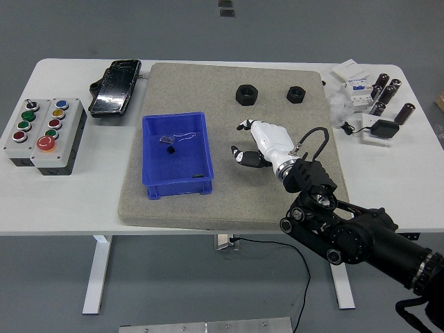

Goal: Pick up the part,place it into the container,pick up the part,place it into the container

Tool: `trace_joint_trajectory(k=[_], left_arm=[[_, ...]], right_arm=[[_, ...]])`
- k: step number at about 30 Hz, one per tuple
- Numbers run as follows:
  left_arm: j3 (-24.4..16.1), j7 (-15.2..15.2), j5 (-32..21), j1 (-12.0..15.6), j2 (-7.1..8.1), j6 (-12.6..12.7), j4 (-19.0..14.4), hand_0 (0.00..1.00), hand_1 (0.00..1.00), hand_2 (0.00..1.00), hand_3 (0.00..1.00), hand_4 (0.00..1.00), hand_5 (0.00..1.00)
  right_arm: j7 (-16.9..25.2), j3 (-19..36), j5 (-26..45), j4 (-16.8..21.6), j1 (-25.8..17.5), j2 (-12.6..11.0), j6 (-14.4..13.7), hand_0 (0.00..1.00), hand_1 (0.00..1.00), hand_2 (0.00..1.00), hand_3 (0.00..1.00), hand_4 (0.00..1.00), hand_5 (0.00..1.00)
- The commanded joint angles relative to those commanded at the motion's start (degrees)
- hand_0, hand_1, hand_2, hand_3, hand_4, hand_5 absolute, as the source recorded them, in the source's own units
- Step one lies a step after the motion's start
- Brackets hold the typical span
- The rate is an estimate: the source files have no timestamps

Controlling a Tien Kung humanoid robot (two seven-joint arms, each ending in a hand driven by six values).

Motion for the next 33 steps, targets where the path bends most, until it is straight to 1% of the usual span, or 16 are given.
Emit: trace_joint_trajectory(k=[4, 5, 9, 11, 16, 17, 22, 23, 28, 29, 33], left_arm=[[-0.1, 0.0, 0.1, 0.0, -0.03, 0.0, 0.0, 0.658, 0.624, 0.582, 0.616, 0.713, 0.359], [-0.1, 0.0, 0.1, 0.0, -0.01, 0.0, 0.0, 0.658, 0.624, 0.582, 0.615, 0.713, 0.359], [-0.1, 0.0, 0.2, -0.1, 0.05, 0.0, 0.0, 0.658, 0.624, 0.582, 0.615, 0.713, 0.359], [0.0, 0.0, 0.1, -0.1, 0.04, 0.0, 0.0, 0.658, 0.624, 0.582, 0.615, 0.712, 0.36], [0.1, -0.1, 0.0, -0.2, -0.03, -0.1, 0.0, 0.658, 0.624, 0.582, 0.615, 0.712, 0.36], [0.1, -0.1, 0.0, -0.2, -0.03, -0.1, 0.0, 0.658, 0.624, 0.582, 0.615, 0.712, 0.359], [0.2, -0.2, -0.2, -0.2, 0.02, -0.1, 0.0, 0.658, 0.624, 0.582, 0.615, 0.712, 0.359], [0.2, -0.2, -0.2, -0.2, 0.04, -0.1, 0.0, 0.658, 0.624, 0.582, 0.615, 0.713, 0.36], [0.4, -0.1, -0.4, -0.1, 0.02, -0.1, 0.0, 0.658, 0.624, 0.582, 0.615, 0.713, 0.36], [0.4, -0.2, -0.4, -0.1, 0.02, -0.1, 0.0, 0.658, 0.624, 0.582, 0.615, 0.713, 0.359], [0.4, -0.2, -0.4, -0.2, 0.02, -0.1, 0.0, 0.658, 0.624, 0.582, 0.615, 0.713, 0.359]], right_arm=[[0.6, -0.4, -0.1, -2.6, 0.1, 0.0, 0.9, 0.692, 0.777, 0.829, 0.821, 0.849, 0.561], [0.7, -0.5, -0.1, -3.1, 0.2, 0.0, 1.1, 0.692, 0.773, 0.822, 0.818, 0.874, 0.599], [0.8, -0.7, -1.0, -4.3, 0.3, -0.2, 1.7, 0.692, 0.773, 0.822, 0.818, 0.874, 0.599], [0.8, -0.7, -1.5, -4.6, 0.3, -0.3, 1.7, 0.68, 0.765, 0.806, 0.805, 0.882, 0.618], [0.9, -0.2, -2.1, -4.5, 0.3, -0.5, 1.1, 0.68, 0.765, 0.806, 0.805, 0.882, 0.618], [0.8, -0.1, -2.2, -4.5, 0.3, -0.5, 0.9, 0.665, 0.747, 0.763, 0.781, 0.879, 0.621], [0.7, -0.7, -2.1, -5.3, 0.2, -0.8, 1.1, 0.665, 0.747, 0.763, 0.781, 0.879, 0.621], [0.7, -0.9, -2.1, -5.4, 0.2, -0.9, 1.2, 0.622, 0.698, 0.704, 0.714, 0.729, 0.443], [0.4, -1.3, -2.2, -5.9, -0.3, -1.4, 2.0, 0.622, 0.698, 0.704, 0.714, 0.729, 0.443], [0.4, -1.4, -2.3, -5.9, -0.3, -1.5, 2.1, 0.557, 0.643, 0.625, 0.683, 0.443, 0.236], [-0.1, -1.6, -3.0, -5.7, -0.6, -1.7, 1.8, 0.557, 0.643, 0.625, 0.683, 0.443, 0.236]])
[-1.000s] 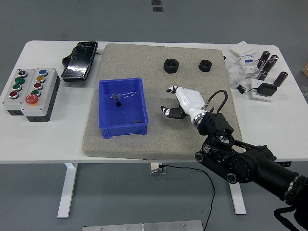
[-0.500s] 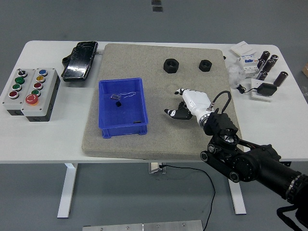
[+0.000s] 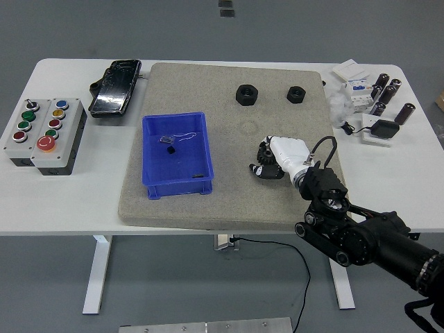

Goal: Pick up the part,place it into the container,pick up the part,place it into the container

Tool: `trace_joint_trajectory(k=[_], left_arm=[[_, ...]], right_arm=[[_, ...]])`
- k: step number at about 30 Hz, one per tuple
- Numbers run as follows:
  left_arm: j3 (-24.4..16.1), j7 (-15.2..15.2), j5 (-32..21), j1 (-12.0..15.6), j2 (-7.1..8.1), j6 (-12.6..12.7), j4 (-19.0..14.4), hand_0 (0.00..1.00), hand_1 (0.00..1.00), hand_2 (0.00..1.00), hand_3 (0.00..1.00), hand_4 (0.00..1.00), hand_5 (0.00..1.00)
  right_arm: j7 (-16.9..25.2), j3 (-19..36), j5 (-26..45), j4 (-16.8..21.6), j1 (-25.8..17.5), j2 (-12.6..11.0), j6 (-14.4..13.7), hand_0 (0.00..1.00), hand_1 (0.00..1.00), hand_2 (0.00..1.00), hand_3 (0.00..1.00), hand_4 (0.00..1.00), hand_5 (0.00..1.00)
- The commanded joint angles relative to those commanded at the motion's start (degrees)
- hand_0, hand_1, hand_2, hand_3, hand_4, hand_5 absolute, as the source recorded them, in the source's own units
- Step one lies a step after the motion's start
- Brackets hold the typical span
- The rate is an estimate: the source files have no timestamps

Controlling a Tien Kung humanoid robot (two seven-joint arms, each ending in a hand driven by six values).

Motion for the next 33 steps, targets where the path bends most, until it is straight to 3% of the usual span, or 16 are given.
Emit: trace_joint_trajectory(k=[1, 2, 13, 20, 29, 33], left_arm=[[0.0, 0.0, 0.0, 0.0, 0.0, 0.0, 0.0, 0.658, 0.624, 0.582, 0.615, 0.713, 0.359], [0.0, 0.0, 0.0, 0.0, 0.01, 0.0, 0.0, 0.658, 0.624, 0.582, 0.615, 0.713, 0.36], [0.1, -0.3, -0.2, 0.0, -0.06, -0.1, 0.0, 0.658, 0.624, 0.582, 0.616, 0.713, 0.362], [-0.1, -0.3, -0.3, 0.0, -0.07, -0.2, 0.0, 0.658, 0.624, 0.583, 0.616, 0.715, 0.367], [-0.3, -0.2, 0.0, -0.1, -0.2, -0.3, 0.0, 0.658, 0.624, 0.583, 0.616, 0.716, 0.369], [-0.5, 0.0, 0.3, -0.2, -0.13, -0.4, 0.0, 0.658, 0.624, 0.584, 0.617, 0.716, 0.369]], right_arm=[[-0.2, -0.1, -0.3, 0.1, 0.0, 0.0, -0.1, 0.557, 0.643, 0.625, 0.683, 0.443, 0.236], [-0.4, -0.1, -0.6, 0.2, -0.1, -0.1, -0.2, 0.488, 0.538, 0.48, 0.519, 0.364, 0.002], [-1.3, -0.2, -2.7, 1.2, -0.1, -0.5, -1.3, 0.484, 0.53, 0.456, 0.467, 0.323, 0.002], [-3.0, 0.3, -4.8, 8.0, 1.6, -1.5, -1.3, 0.504, 0.536, 0.458, 0.475, 0.362, 0.002], [-4.0, -5.8, -6.4, 18.3, 3.3, 2.5, -1.7, 0.519, 0.533, 0.457, 0.48, 0.369, 0.002], [-4.3, -10.1, -6.1, 18.7, 4.6, 4.2, -2.3, 0.534, 0.538, 0.465, 0.482, 0.389, 0.002]])
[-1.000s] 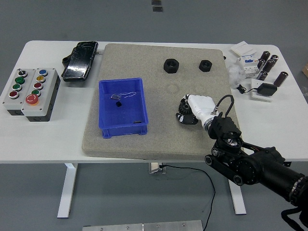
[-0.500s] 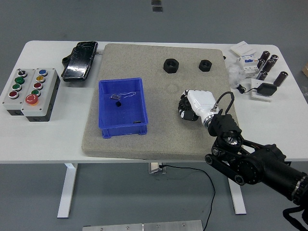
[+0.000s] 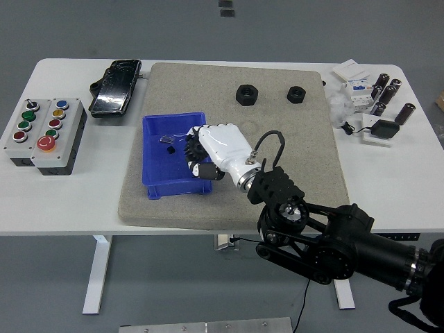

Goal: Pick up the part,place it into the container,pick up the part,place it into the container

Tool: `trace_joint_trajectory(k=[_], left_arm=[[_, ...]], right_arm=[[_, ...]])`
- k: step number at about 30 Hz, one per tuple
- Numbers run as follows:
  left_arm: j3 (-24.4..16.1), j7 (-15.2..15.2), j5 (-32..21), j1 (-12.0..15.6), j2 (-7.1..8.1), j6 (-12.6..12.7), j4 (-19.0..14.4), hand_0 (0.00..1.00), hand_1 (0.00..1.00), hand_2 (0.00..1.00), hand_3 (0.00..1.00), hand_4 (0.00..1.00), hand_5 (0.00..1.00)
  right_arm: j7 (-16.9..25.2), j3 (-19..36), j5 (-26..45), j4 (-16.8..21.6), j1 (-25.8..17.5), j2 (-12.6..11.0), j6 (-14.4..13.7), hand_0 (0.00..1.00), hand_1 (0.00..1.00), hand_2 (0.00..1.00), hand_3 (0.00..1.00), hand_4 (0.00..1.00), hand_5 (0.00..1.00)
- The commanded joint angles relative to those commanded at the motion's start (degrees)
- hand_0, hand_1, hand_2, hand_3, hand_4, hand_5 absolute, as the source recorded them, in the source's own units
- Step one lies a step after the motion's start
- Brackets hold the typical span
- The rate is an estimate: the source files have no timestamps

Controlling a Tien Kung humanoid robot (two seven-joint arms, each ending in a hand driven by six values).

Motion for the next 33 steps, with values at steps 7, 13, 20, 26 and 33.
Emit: trace_joint_trajectory(k=[7, 13, 20, 26, 33], left_arm=[[-0.3, 0.1, 0.3, -0.1, 0.17, 0.0, 0.0, 0.658, 0.624, 0.583, 0.616, 0.717, 0.371], [-0.4, 0.1, 0.6, -0.1, 0.06, -0.1, 0.0, 0.658, 0.624, 0.583, 0.617, 0.716, 0.372], [-0.7, 0.1, 0.9, -0.1, 0.14, -0.1, 0.0, 0.659, 0.624, 0.584, 0.617, 0.716, 0.373], [-0.9, 0.1, 1.1, -0.1, 0.02, -0.1, 0.0, 0.658, 0.624, 0.583, 0.618, 0.716, 0.372], [-1.1, 0.1, 1.3, 0.0, -0.01, -0.2, 0.0, 0.658, 0.624, 0.583, 0.616, 0.716, 0.373]], right_arm=[[-0.7, -2.6, -0.8, -3.1, 0.8, 1.3, -0.8, 0.554, 0.554, 0.532, 0.518, 0.409, 0.002], [-0.1, -2.8, 0.3, -4.0, 0.6, 1.6, -0.9, 0.567, 0.628, 0.652, 0.676, 0.494, 0.142], [-0.5, -2.8, 1.6, -4.2, 0.3, 1.6, -0.5, 0.556, 0.644, 0.672, 0.692, 0.496, 0.267], [-0.5, -1.5, 1.8, -3.5, 0.1, 1.4, -0.3, 0.55, 0.642, 0.669, 0.693, 0.524, 0.274], [-0.4, -0.4, 2.2, -3.1, -0.2, 1.3, 0.7, 0.551, 0.643, 0.671, 0.691, 0.57, 0.306]])
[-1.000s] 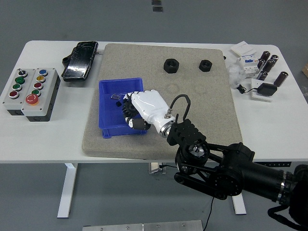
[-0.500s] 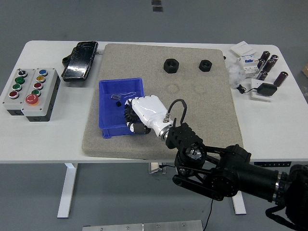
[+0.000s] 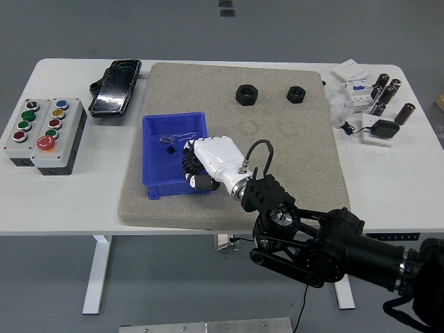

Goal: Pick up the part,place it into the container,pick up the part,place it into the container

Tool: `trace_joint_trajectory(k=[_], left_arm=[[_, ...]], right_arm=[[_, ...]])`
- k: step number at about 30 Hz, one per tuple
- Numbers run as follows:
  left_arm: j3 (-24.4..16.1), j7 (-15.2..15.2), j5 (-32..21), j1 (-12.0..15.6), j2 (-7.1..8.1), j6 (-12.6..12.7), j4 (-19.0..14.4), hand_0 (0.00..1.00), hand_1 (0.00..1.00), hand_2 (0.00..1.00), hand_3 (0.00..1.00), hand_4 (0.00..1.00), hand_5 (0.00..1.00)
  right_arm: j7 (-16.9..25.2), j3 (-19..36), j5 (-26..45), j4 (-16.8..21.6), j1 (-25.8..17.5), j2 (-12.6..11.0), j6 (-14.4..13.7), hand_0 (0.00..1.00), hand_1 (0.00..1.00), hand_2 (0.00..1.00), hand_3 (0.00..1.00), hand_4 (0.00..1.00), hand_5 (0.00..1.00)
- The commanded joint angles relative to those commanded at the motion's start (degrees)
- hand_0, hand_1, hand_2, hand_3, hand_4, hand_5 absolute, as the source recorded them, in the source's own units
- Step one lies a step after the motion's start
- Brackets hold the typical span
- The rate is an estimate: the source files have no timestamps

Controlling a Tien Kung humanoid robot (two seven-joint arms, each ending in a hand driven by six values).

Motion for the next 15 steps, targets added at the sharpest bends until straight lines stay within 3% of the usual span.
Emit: trace_joint_trajectory(k=[1, 2, 7, 8, 13, 15], left_arm=[[0.0, 0.0, 0.0, 0.0, 0.0, 0.0, 0.0, 0.658, 0.624, 0.583, 0.616, 0.716, 0.373], [0.0, 0.0, 0.0, 0.0, -0.01, 0.0, 0.0, 0.658, 0.623, 0.583, 0.616, 0.714, 0.373], [-0.1, 0.0, 0.1, 0.0, -0.05, 0.0, 0.0, 0.658, 0.623, 0.583, 0.616, 0.714, 0.373], [-0.1, 0.0, 0.1, 0.0, -0.05, 0.0, 0.0, 0.658, 0.624, 0.582, 0.616, 0.713, 0.37], [-0.3, -0.1, 0.2, 0.0, -0.08, 0.0, 0.0, 0.658, 0.624, 0.582, 0.616, 0.713, 0.37], [-0.3, -0.1, 0.3, 0.0, -0.05, -0.1, 0.0, 0.658, 0.624, 0.584, 0.617, 0.71, 0.364]], right_arm=[[0.0, 0.2, 0.0, 0.2, 0.0, 0.0, 0.0, 0.551, 0.643, 0.671, 0.691, 0.57, 0.306], [0.1, 0.5, -0.1, 0.4, -0.1, 0.0, 0.0, 0.556, 0.645, 0.683, 0.69, 0.645, 0.344], [0.3, 1.6, 0.1, 0.9, -0.1, -0.2, 0.0, 0.556, 0.645, 0.683, 0.69, 0.645, 0.344], [0.3, 1.7, 0.2, 0.9, -0.1, -0.2, 0.0, 0.569, 0.648, 0.695, 0.699, 0.721, 0.404], [0.4, 2.1, 0.3, 1.1, -0.1, -0.3, -0.1, 0.569, 0.648, 0.695, 0.699, 0.721, 0.404], [0.5, 2.1, 0.3, 1.0, -0.1, -0.3, -0.1, 0.568, 0.653, 0.699, 0.705, 0.766, 0.442]])
